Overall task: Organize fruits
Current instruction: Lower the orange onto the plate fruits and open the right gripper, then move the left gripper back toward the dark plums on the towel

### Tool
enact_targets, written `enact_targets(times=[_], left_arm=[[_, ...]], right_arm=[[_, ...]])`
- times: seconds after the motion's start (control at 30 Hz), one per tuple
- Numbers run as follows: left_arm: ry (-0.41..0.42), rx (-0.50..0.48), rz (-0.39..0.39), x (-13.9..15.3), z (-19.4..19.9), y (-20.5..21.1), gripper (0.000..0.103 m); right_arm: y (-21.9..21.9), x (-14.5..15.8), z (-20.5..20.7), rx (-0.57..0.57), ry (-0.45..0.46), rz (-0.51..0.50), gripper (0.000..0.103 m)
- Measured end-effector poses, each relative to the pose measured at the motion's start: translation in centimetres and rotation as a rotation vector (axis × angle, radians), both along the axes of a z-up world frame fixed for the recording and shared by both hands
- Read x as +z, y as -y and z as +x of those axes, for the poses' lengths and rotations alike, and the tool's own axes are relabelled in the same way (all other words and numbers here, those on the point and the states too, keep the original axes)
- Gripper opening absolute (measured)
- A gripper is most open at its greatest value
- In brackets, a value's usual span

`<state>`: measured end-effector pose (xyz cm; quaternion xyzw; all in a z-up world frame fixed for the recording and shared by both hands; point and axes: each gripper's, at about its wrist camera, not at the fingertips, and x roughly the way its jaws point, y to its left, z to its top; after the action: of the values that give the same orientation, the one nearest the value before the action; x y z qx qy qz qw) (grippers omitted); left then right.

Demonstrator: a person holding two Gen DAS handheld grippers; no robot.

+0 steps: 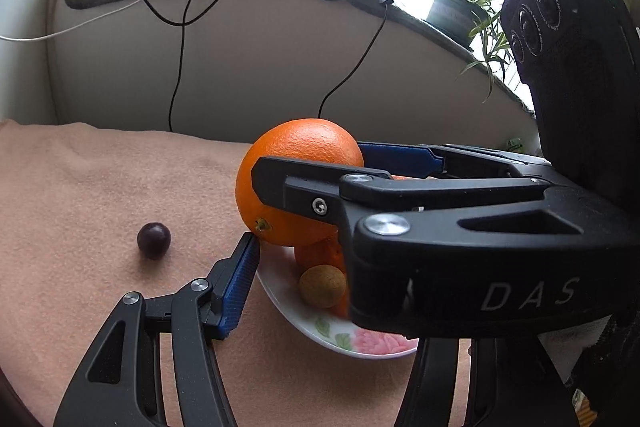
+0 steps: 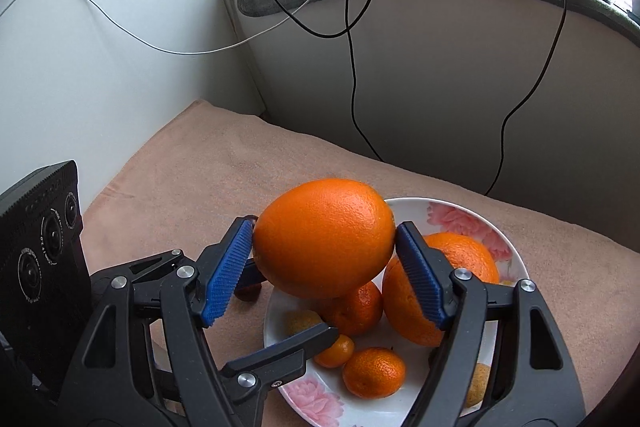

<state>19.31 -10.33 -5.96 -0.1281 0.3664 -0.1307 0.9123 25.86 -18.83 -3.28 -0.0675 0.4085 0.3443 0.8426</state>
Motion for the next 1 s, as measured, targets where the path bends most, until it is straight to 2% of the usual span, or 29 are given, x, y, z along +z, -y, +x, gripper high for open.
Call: enact_targets(times=[0.3,0.47,0.73,1.0], left_arm=[[0.024,-0.01,0.001,0.7,-0.5,-0.5,0.057],[0.035,0.001,-0.002,0.9,-1.7,-1.5,0.057],[0.037,0.003,0.011,0.9,-3.0,-1.9,0.057],[0.051,0.01,0.037,1.7,-4.1,-2.1,0.057]], right_arm=[[-1.3,0.1,1.2,0.046,-0.003,-0.047,0.076],[-1.5,0.1,0.5,0.065,0.012,-0.091,0.076],[-1.0,0.6,0.4,0.032,0.017,-0.077,0.076],[-0.7,2.0,-0.8,0.027,0.032,-0.021,0.076]])
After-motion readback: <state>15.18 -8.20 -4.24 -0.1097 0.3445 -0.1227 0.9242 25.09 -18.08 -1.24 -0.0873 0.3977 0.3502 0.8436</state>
